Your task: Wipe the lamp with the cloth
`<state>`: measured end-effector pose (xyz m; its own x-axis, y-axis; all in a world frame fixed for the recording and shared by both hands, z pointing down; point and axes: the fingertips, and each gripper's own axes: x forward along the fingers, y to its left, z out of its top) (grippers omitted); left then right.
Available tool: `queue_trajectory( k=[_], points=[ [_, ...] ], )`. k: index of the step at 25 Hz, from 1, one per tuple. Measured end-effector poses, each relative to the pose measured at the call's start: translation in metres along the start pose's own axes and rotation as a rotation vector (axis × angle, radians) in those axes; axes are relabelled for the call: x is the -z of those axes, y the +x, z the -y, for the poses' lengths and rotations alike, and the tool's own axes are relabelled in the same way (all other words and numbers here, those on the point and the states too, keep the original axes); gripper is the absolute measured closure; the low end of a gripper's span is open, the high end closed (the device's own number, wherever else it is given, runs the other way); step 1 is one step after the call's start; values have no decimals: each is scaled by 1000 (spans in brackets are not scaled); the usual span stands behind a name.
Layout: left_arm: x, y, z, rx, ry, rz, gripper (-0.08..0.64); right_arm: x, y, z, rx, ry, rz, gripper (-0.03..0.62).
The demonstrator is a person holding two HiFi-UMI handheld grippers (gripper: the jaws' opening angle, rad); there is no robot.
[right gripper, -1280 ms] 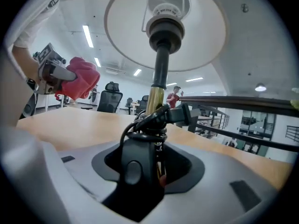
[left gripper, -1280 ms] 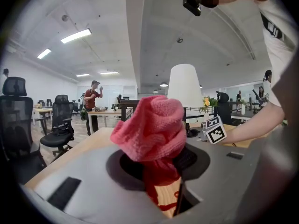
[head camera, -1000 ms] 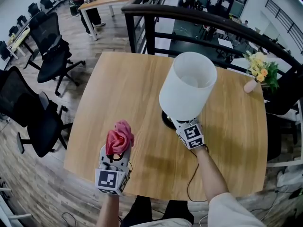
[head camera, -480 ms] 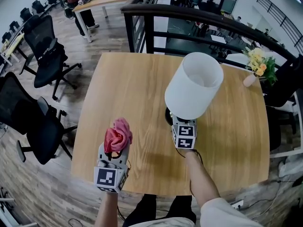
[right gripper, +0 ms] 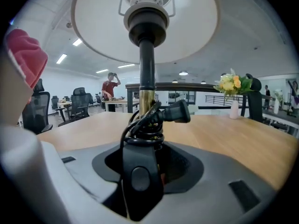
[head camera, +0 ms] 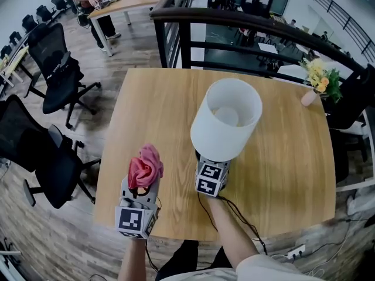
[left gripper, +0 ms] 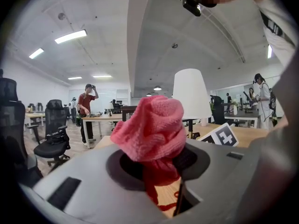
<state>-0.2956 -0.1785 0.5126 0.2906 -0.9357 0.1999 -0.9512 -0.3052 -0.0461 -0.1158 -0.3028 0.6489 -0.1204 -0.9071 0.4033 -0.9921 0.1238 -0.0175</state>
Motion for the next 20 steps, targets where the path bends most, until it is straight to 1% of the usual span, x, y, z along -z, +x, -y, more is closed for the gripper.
queue_trajectory(
  k=[2, 4, 7, 9, 12, 15, 18, 20],
  points=[
    [-6, -5, -3, -7, 3, 6, 382, 2, -6, -11, 21, 19, -12, 373],
    [-10, -10, -4, -16, 4, 8, 382, 4, -11, -16, 25, 32, -29, 367],
    [-17, -18, -3, -29, 9, 14, 382, 6, -12, -17, -10, 10, -51, 360],
    [-21, -23, -2, -42, 9, 21, 382, 6, -13, -20, -48, -24, -66, 351],
    [-28, -29, 2, -61, 11, 29, 382, 8, -20, -18, -111, -108, -57, 328],
    [-38, -34, 12, -68, 23, 37, 382, 16, -35, -12, -205, -166, -64, 316],
    [-61, -35, 27, -66, 46, 50, 382, 19, -59, -2, -306, -231, -58, 302],
    [-86, -33, 44, -62, 88, 75, 382, 19, -78, 11, -360, -248, -58, 302]
  ],
)
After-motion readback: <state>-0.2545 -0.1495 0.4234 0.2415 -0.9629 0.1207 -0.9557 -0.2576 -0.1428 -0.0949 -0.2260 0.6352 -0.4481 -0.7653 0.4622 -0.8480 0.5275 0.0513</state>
